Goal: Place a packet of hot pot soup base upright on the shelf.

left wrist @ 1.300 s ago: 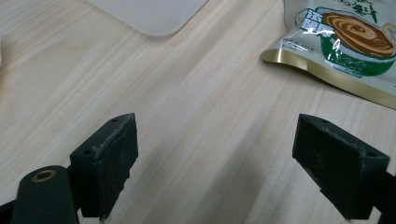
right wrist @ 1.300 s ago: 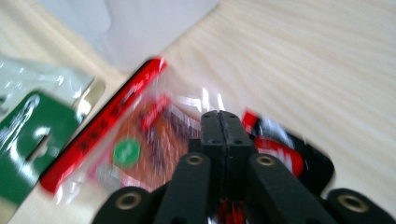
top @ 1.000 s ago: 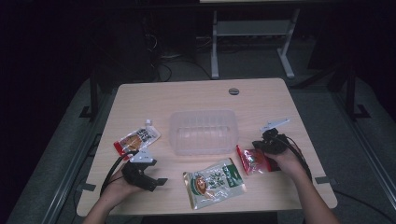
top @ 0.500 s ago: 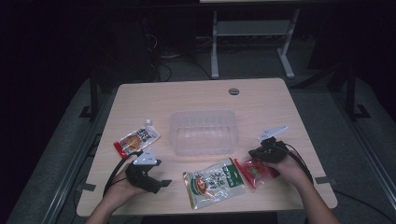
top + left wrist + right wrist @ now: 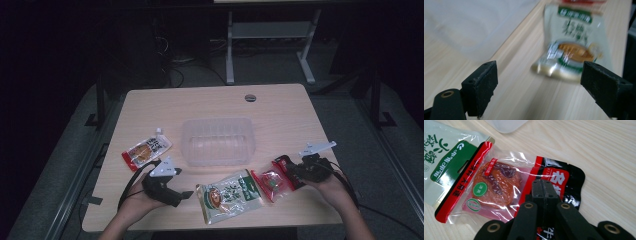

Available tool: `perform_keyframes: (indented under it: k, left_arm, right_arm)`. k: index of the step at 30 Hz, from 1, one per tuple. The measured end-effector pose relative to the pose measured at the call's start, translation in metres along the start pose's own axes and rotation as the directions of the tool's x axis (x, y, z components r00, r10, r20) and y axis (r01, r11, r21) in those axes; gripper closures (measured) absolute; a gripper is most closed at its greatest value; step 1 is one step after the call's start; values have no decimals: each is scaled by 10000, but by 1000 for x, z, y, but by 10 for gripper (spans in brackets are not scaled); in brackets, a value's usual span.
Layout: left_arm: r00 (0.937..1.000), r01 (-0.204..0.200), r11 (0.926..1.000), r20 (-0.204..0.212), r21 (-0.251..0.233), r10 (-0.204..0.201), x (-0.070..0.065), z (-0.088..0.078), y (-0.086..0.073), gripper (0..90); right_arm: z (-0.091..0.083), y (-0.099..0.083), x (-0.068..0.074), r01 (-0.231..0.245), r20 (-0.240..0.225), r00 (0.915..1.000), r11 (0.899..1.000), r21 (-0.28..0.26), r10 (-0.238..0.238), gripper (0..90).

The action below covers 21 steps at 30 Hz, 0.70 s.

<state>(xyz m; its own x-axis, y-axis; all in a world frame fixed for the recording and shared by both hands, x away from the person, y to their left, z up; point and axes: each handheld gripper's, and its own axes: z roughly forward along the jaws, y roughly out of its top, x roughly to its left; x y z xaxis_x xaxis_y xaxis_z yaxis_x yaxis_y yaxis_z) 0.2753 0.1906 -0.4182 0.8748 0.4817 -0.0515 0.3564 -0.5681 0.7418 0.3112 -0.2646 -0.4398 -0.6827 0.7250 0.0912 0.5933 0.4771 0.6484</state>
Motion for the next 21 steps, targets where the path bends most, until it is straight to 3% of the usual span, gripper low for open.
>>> perform_keyframes:
  k: [2,4,6,9,11,16,18,21]
  left_arm:
    - [9999,13,9999,130,-169,-10,-4,6,10,164]
    - [9998,14,9996,189,-266,-9,-6,9,15,214]
    - [9976,-66,9992,685,-402,94,-13,20,29,291]
    - [9969,-198,9989,748,-416,228,-19,30,40,434]
    - [9938,-332,9984,1042,-448,377,-24,46,56,547]
    - [9887,-518,9979,1390,-388,568,-32,70,74,789]
    - [9846,-684,9971,1586,-344,731,-38,87,84,876]
    - [9807,-786,9967,1778,-205,810,-43,105,91,899]
  right_arm:
    - [0,1,-1,-66,0,10000,10000,-43,66,897]
    - [1,1,-2,-172,58,9998,9998,-43,172,812]
    - [2,1,-4,-361,57,9993,9993,-48,362,741]
    - [2,0,-7,-616,98,9980,9981,-95,617,628]
    - [1,-1,-10,-656,165,9977,9978,-70,657,578]
    - [-2,-4,-16,-1058,42,9944,9944,-31,1058,507]
    - [-3,-4,-18,-1118,5,9937,9937,-59,1118,476]
    - [-4,-5,-21,-1297,-107,9915,9915,45,1297,428]
